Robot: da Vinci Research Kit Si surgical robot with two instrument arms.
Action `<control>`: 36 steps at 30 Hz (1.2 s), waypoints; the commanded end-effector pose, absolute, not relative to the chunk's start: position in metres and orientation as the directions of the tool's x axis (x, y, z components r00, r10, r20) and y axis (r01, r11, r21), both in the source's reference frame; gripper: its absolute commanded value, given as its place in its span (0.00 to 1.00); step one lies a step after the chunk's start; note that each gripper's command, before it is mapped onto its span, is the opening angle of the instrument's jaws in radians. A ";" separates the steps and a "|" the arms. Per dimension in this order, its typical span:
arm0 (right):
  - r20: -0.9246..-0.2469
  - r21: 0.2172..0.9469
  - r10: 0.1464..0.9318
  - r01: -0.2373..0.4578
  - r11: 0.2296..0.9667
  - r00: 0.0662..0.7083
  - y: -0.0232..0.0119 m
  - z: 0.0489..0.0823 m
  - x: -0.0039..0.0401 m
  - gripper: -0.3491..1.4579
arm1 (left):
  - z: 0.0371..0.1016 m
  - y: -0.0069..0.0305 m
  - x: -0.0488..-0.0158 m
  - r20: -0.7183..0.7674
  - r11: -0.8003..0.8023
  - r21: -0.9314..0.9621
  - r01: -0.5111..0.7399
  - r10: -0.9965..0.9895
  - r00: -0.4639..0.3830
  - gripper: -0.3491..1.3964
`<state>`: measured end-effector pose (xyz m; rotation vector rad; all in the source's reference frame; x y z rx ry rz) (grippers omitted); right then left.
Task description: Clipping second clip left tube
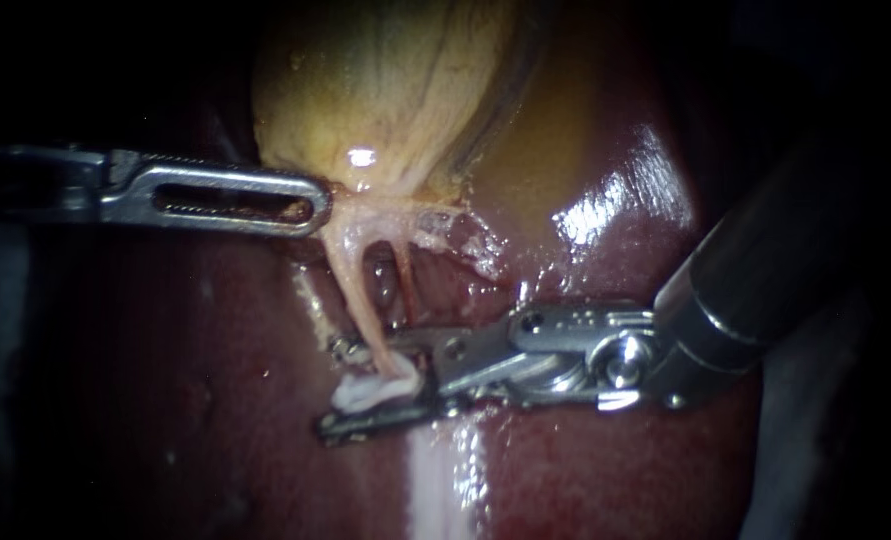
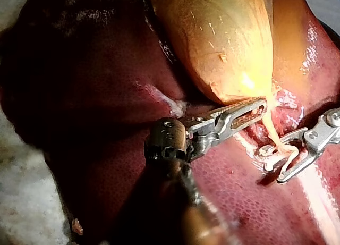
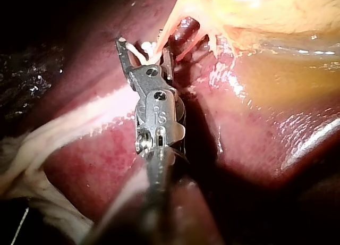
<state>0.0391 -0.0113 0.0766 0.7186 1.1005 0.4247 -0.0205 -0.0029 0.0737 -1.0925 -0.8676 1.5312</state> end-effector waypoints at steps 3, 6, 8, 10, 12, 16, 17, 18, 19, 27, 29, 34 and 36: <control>-0.652 0.710 0.639 0.033 0.703 0.408 -0.0113 0.0765 0.0393 0.46 | 0.0737 -0.0029 -0.0205 -0.210 -0.220 -0.921 -0.321 0.975 -0.069 0.00; -0.652 0.710 0.639 0.032 0.704 0.408 -0.0112 0.0766 0.0396 0.46 | 0.0737 -0.0029 -0.0206 -0.210 -0.220 -0.921 -0.321 0.975 -0.069 0.00; -0.652 0.710 0.640 0.031 0.704 0.407 -0.0112 0.0767 0.0397 0.46 | 0.0737 -0.0029 -0.0206 -0.210 -0.220 -0.921 -0.321 0.975 -0.069 0.00; -0.652 0.710 0.639 0.031 0.704 0.407 -0.0112 0.0767 0.0398 0.46 | 0.0737 -0.0029 -0.0206 -0.210 -0.220 -0.921 -0.321 0.975 -0.069 0.00; -0.652 0.710 0.639 0.031 0.704 0.407 -0.0112 0.0767 0.0398 0.46 | 0.0737 -0.0029 -0.0206 -0.210 -0.220 -0.921 -0.321 0.975 -0.069 0.00; -0.652 0.709 0.640 0.029 0.704 0.407 -0.0111 0.0770 0.0399 0.45 | 0.0737 -0.0029 -0.0206 -0.210 -0.220 -0.921 -0.322 0.975 -0.068 0.00; -0.648 0.713 0.644 0.026 0.701 0.407 -0.0111 0.0771 0.0399 0.45 | 0.0737 -0.0029 -0.0206 -0.210 -0.220 -0.921 -0.322 0.975 -0.068 0.00; -0.648 0.713 0.644 0.026 0.701 0.407 -0.0111 0.0772 0.0400 0.45 | 0.0737 -0.0029 -0.0206 -0.210 -0.220 -0.921 -0.322 0.975 -0.068 0.00; -0.648 0.712 0.644 0.026 0.701 0.407 -0.0111 0.0773 0.0400 0.45 | 0.0737 -0.0029 -0.0207 -0.210 -0.220 -0.921 -0.322 0.975 -0.068 0.00; -0.644 0.716 0.647 0.023 0.698 0.407 -0.0110 0.0776 0.0397 0.43 | 0.0737 -0.0029 -0.0207 -0.210 -0.220 -0.921 -0.322 0.975 -0.068 0.00; -0.644 0.716 0.647 0.024 0.698 0.407 -0.0110 0.0776 0.0397 0.41 | 0.0737 -0.0029 -0.0207 -0.210 -0.220 -0.921 -0.322 0.975 -0.068 0.00; -0.630 0.736 0.655 0.054 0.674 0.416 -0.0111 0.0776 0.0389 0.17 | 0.0737 -0.0029 -0.0206 -0.210 -0.220 -0.921 -0.322 0.975 -0.068 0.00; -0.626 0.740 0.659 0.052 0.670 0.416 -0.0111 0.0776 0.0388 0.12 | 0.0737 -0.0029 -0.0206 -0.210 -0.220 -0.921 -0.322 0.975 -0.068 0.00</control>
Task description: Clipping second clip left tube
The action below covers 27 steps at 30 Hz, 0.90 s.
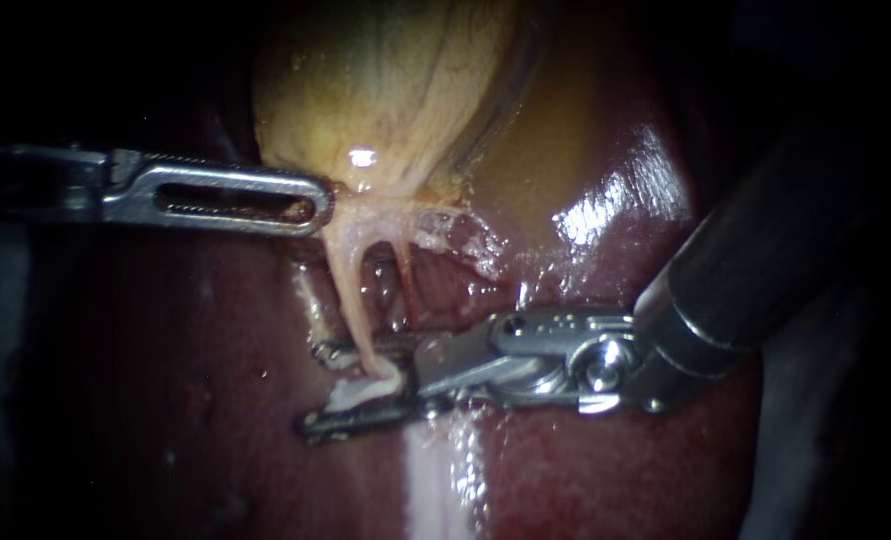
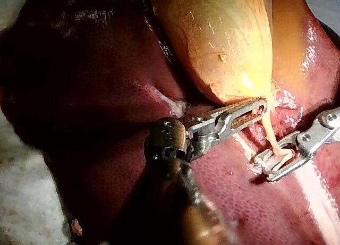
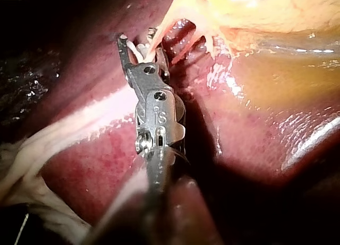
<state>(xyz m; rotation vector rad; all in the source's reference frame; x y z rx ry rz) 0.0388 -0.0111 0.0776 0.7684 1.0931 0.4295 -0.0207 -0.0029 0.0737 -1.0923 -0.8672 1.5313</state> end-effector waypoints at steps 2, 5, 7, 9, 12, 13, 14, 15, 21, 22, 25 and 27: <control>-0.613 0.752 0.670 0.052 0.657 0.418 -0.0110 0.0776 0.0388 0.04 | 0.0737 -0.0029 -0.0206 -0.210 -0.220 -0.921 -0.322 0.975 -0.068 0.00; -0.596 0.767 0.685 0.046 0.640 0.420 -0.0111 0.0777 0.0385 0.00 | 0.0737 -0.0029 -0.0207 -0.210 -0.220 -0.921 -0.322 0.975 -0.068 0.00; -0.596 0.767 0.685 0.046 0.639 0.420 -0.0110 0.0777 0.0385 0.00 | 0.0737 -0.0029 -0.0207 -0.210 -0.220 -0.921 -0.322 0.975 -0.068 0.00; -0.596 0.768 0.685 0.047 0.639 0.420 -0.0109 0.0777 0.0384 0.00 | 0.0737 -0.0029 -0.0207 -0.210 -0.220 -0.921 -0.322 0.975 -0.068 0.00; -0.592 0.771 0.688 0.046 0.635 0.420 -0.0110 0.0777 0.0384 0.00 | 0.0737 -0.0029 -0.0206 -0.210 -0.220 -0.921 -0.322 0.975 -0.068 0.00; -0.592 0.771 0.688 0.046 0.635 0.420 -0.0110 0.0776 0.0384 0.00 | 0.0737 -0.0029 -0.0206 -0.210 -0.220 -0.921 -0.322 0.975 -0.068 0.00; -0.592 0.772 0.688 0.049 0.634 0.421 -0.0110 0.0776 0.0384 0.00 | 0.0737 -0.0029 -0.0206 -0.210 -0.220 -0.921 -0.322 0.975 -0.068 0.00; -0.592 0.772 0.687 0.049 0.634 0.421 -0.0111 0.0776 0.0384 0.00 | 0.0737 -0.0029 -0.0206 -0.210 -0.220 -0.921 -0.322 0.975 -0.068 0.00; -0.592 0.772 0.685 0.054 0.634 0.426 -0.0112 0.0777 0.0384 0.00 | 0.0738 -0.0029 -0.0207 -0.210 -0.220 -0.921 -0.322 0.975 -0.068 0.00; -0.592 0.772 0.684 0.054 0.634 0.426 -0.0112 0.0777 0.0384 0.00 | 0.0738 -0.0029 -0.0208 -0.210 -0.220 -0.921 -0.322 0.975 -0.068 0.00; -0.592 0.772 0.684 0.055 0.634 0.426 -0.0112 0.0777 0.0384 0.00 | 0.0738 -0.0029 -0.0208 -0.210 -0.220 -0.921 -0.322 0.975 -0.068 0.00; -0.592 0.772 0.684 0.056 0.634 0.426 -0.0112 0.0777 0.0384 0.00 | 0.0738 -0.0029 -0.0208 -0.210 -0.220 -0.921 -0.322 0.975 -0.068 0.00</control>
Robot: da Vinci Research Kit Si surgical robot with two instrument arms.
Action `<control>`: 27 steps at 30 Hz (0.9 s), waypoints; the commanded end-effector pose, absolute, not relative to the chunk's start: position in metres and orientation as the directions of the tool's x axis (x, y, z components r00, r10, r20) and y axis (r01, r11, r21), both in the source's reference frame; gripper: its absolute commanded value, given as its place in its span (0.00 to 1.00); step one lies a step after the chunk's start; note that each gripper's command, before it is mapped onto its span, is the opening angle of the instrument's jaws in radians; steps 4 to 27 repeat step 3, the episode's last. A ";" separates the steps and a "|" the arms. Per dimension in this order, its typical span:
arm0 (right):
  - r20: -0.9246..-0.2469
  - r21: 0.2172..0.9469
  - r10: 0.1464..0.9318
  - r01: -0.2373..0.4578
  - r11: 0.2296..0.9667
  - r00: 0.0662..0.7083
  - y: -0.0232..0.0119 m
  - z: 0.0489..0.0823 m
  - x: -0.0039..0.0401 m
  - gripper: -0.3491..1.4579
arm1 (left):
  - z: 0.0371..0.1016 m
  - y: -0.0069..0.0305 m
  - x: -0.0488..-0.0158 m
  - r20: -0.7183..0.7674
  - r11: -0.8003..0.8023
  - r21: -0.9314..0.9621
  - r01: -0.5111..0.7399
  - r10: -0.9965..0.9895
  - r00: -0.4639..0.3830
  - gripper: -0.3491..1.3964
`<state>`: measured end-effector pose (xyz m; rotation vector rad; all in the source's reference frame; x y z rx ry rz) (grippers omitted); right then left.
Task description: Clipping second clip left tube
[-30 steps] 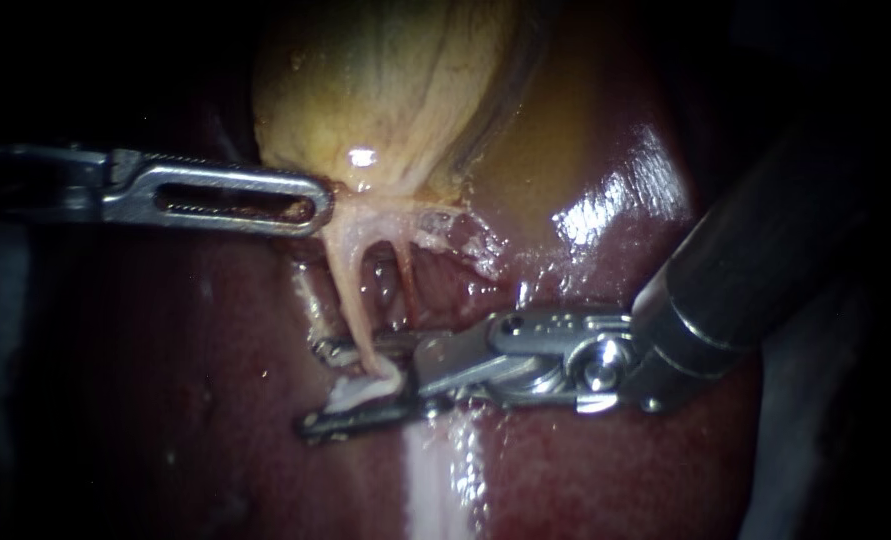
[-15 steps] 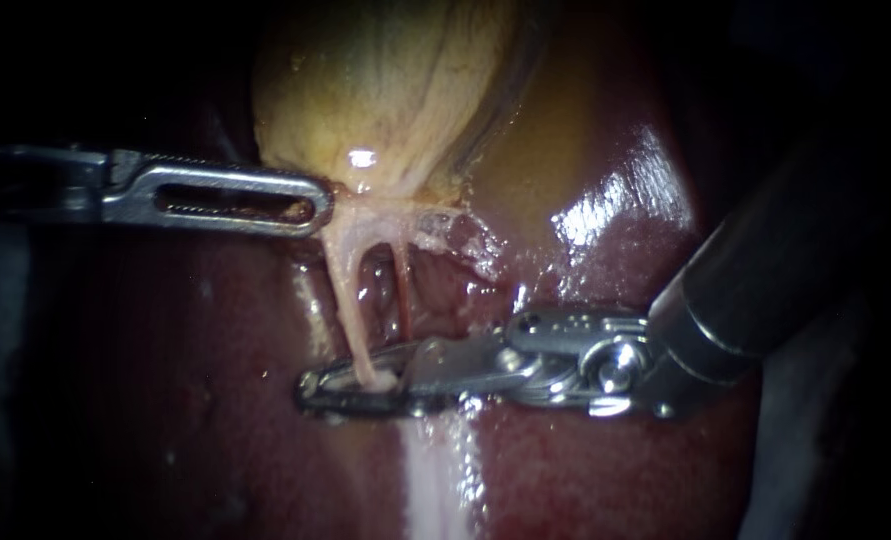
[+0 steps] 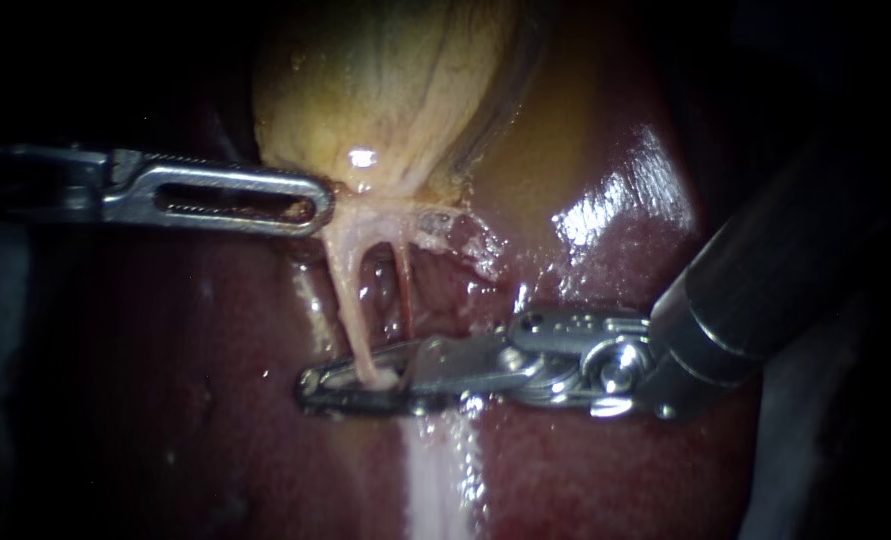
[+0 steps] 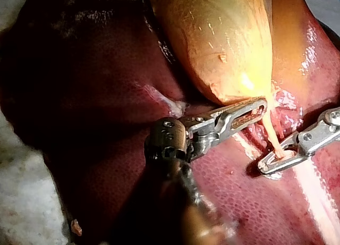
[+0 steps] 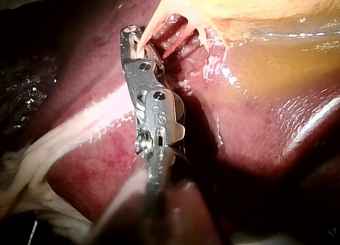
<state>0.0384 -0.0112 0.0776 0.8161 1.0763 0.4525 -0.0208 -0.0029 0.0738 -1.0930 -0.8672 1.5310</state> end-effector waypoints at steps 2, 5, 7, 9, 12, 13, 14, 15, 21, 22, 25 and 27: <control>-0.592 0.772 0.684 0.056 0.634 0.426 -0.0112 0.0777 0.0384 0.00 | 0.0738 -0.0029 -0.0208 -0.210 -0.220 -0.921 -0.322 0.975 -0.068 0.00; -0.592 0.772 0.684 0.056 0.634 0.426 -0.0112 0.0777 0.0384 0.00 | 0.0738 -0.0028 -0.0208 -0.210 -0.220 -0.921 -0.322 0.975 -0.068 0.00; -0.592 0.772 0.684 0.056 0.634 0.426 -0.0112 0.0777 0.0384 0.00 | 0.0738 -0.0028 -0.0208 -0.210 -0.220 -0.921 -0.322 0.975 -0.068 0.00; -0.592 0.772 0.684 0.056 0.634 0.426 -0.0112 0.0777 0.0384 0.00 | 0.0738 -0.0028 -0.0208 -0.210 -0.220 -0.921 -0.322 0.975 -0.068 0.00; -0.592 0.772 0.684 0.056 0.634 0.426 -0.0112 0.0777 0.0384 0.00 | 0.0738 -0.0028 -0.0208 -0.210 -0.220 -0.921 -0.322 0.975 -0.068 0.00; -0.592 0.772 0.684 0.056 0.634 0.426 -0.0112 0.0777 0.0384 0.00 | 0.0738 -0.0028 -0.0208 -0.210 -0.220 -0.921 -0.322 0.975 -0.068 0.00; -0.592 0.772 0.684 0.056 0.634 0.426 -0.0112 0.0777 0.0384 0.00 | 0.0738 -0.0028 -0.0208 -0.210 -0.220 -0.921 -0.322 0.975 -0.068 0.00; -0.592 0.772 0.684 0.056 0.634 0.426 -0.0112 0.0777 0.0384 0.00 | 0.0738 -0.0028 -0.0208 -0.210 -0.220 -0.921 -0.322 0.975 -0.068 0.00; -0.592 0.772 0.684 0.056 0.634 0.426 -0.0112 0.0777 0.0384 0.00 | 0.0738 -0.0028 -0.0208 -0.210 -0.220 -0.921 -0.322 0.975 -0.068 0.00; -0.592 0.772 0.684 0.056 0.634 0.426 -0.0112 0.0777 0.0384 0.00 | 0.0738 -0.0028 -0.0208 -0.210 -0.220 -0.921 -0.322 0.975 -0.068 0.00; -0.592 0.772 0.684 0.056 0.634 0.426 -0.0112 0.0777 0.0384 0.00 | 0.0738 -0.0028 -0.0208 -0.210 -0.220 -0.921 -0.322 0.975 -0.068 0.00; -0.592 0.772 0.684 0.056 0.634 0.426 -0.0112 0.0777 0.0384 0.00 | 0.0738 -0.0028 -0.0208 -0.210 -0.220 -0.921 -0.322 0.975 -0.068 0.00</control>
